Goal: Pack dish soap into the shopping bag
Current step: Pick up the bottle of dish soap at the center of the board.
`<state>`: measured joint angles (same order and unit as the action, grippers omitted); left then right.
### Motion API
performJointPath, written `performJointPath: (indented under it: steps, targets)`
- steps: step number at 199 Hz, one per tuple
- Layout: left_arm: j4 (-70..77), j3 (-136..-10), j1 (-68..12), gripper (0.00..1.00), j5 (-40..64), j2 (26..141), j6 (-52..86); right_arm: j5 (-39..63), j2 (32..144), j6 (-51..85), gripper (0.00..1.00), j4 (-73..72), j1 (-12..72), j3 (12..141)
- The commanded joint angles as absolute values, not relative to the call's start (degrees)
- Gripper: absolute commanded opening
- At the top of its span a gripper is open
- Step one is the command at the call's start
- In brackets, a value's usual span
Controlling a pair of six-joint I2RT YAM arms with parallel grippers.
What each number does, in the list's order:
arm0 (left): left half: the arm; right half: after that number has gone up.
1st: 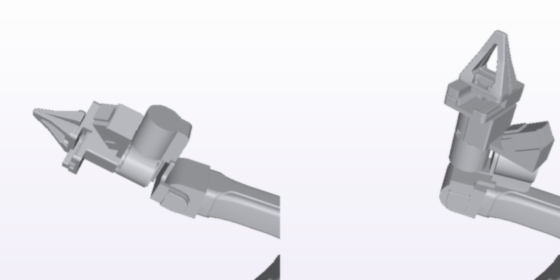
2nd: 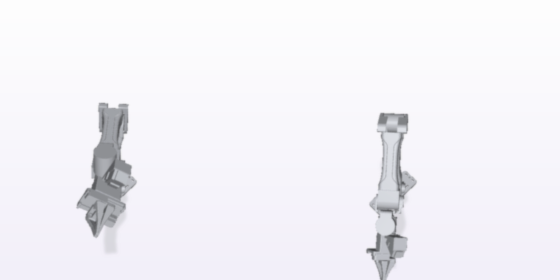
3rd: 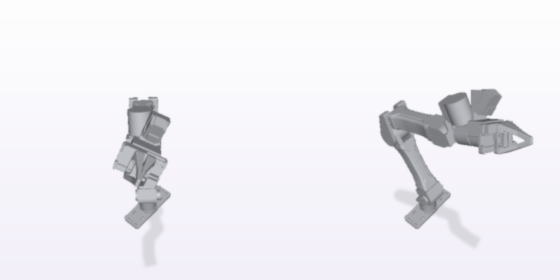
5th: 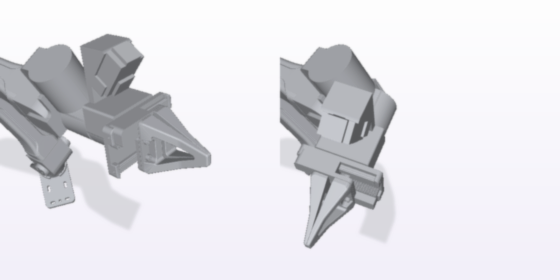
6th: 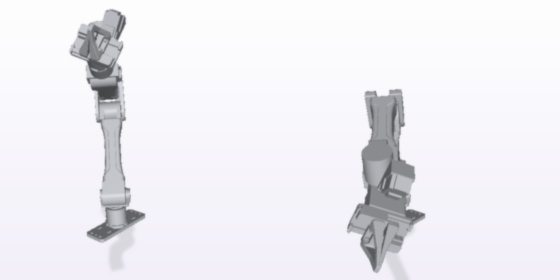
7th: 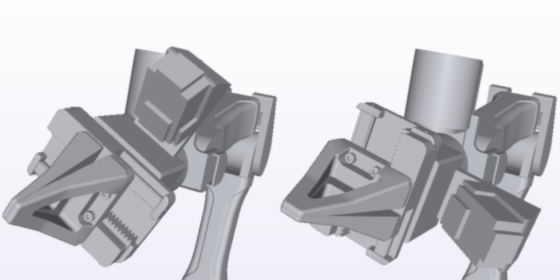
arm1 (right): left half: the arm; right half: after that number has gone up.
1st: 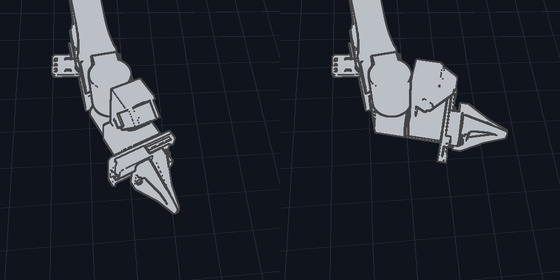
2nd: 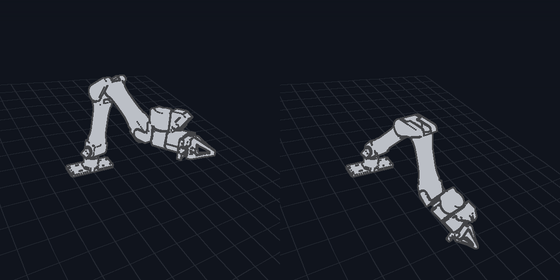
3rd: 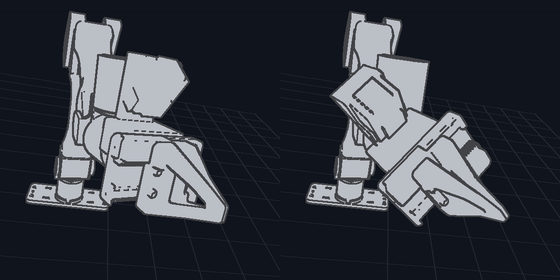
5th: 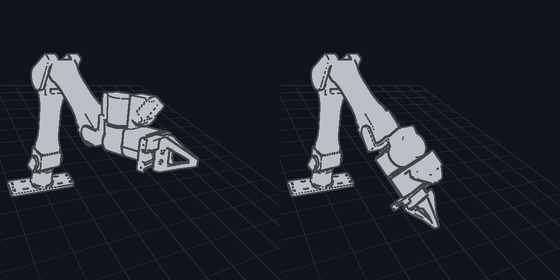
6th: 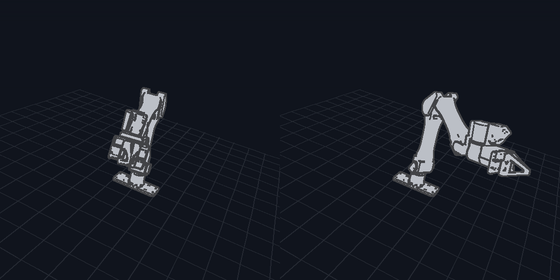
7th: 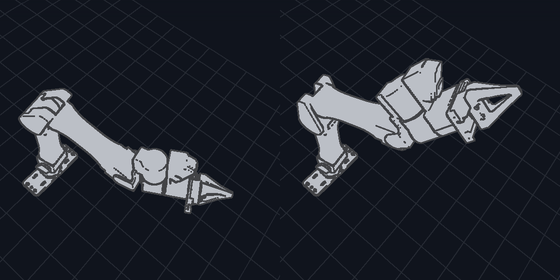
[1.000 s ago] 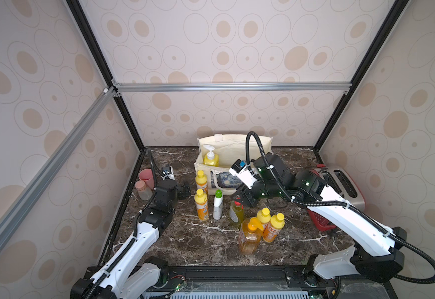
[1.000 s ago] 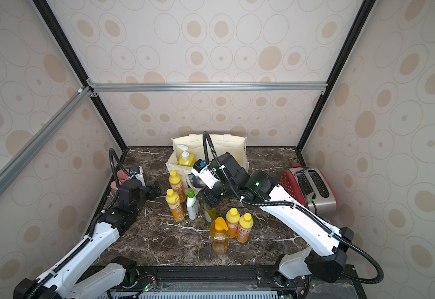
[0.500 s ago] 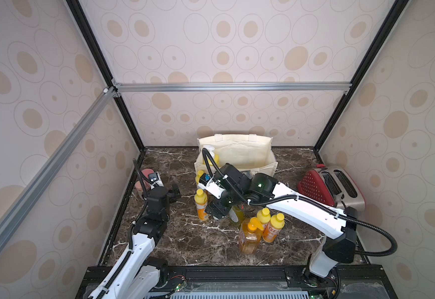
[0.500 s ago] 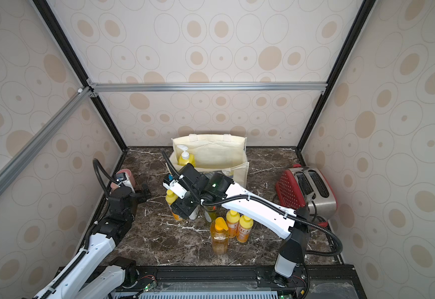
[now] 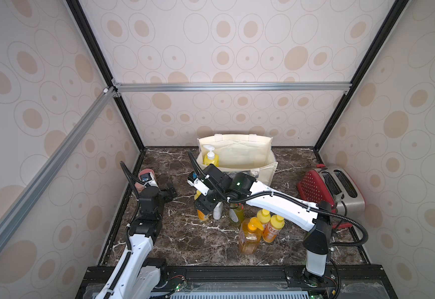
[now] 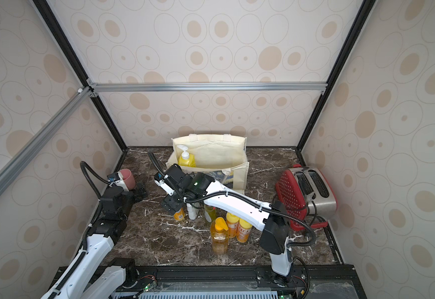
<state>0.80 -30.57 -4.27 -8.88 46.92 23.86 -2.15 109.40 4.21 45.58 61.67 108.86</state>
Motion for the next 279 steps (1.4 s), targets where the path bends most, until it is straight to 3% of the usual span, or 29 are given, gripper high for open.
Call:
performJointPath:
  steps: [1, 81, 132, 201, 279]
  targets:
    - [2.1, -31.19, -4.11, 0.98, -7.75, 47.19, 24.65, -4.49, 110.88, 3.84, 0.86, 44.85, 61.24, 110.67]
    - [2.37, -31.63, -4.09, 0.98, -6.56, 48.25, 24.26, 0.53, 114.76, 4.31, 0.85, 42.1, 59.15, 110.84]
    - [2.37, -31.78, -4.07, 0.98, -6.25, 48.65, 24.17, 0.63, 115.14, 4.0, 0.72, 41.57, 58.73, 109.69]
    - [2.46, -31.63, -4.12, 0.98, -6.17, 48.33, 24.13, 3.92, 113.02, 3.58, 0.43, 45.17, 58.82, 111.4]
    - [2.55, -31.61, -4.13, 0.98, -6.11, 48.19, 24.08, 10.67, 102.92, 1.9, 0.35, 50.75, 58.71, 117.25]
